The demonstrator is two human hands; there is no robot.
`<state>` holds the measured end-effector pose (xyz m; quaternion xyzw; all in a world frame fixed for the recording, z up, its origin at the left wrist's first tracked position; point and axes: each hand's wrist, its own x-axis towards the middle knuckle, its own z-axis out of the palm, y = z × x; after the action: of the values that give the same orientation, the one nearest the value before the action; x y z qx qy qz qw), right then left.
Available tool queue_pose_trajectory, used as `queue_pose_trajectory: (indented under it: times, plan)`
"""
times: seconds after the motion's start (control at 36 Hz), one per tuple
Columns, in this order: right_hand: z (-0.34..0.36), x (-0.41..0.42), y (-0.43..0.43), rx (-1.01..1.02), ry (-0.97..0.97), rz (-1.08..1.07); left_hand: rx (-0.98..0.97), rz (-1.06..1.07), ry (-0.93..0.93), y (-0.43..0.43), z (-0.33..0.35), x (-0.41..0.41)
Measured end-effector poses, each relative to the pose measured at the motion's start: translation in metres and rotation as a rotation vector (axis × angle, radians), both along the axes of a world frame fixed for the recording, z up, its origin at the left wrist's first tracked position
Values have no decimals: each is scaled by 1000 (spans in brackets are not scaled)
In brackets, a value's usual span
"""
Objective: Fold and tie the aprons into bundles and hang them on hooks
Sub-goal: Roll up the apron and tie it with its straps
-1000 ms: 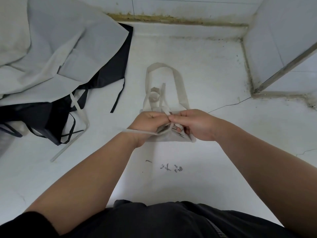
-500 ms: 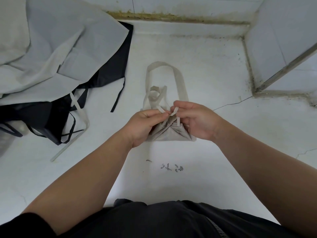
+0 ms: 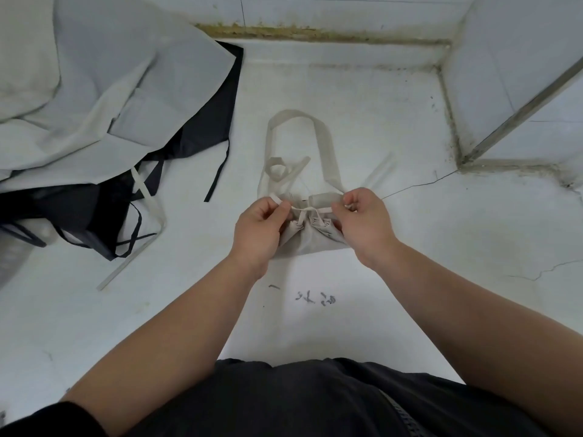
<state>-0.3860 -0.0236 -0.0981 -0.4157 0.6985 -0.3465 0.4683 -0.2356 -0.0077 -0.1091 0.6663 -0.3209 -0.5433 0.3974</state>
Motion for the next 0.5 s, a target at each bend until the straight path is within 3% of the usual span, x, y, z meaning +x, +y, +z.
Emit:
queue_pose_trajectory:
  times: [0.14,0.5]
  plan:
    - [-5,-8,5,-13,146,43,-17,104,-49,12,-5,3]
    - [-7,-18,18,-98,362,73,-12,230,76,26,-12,10]
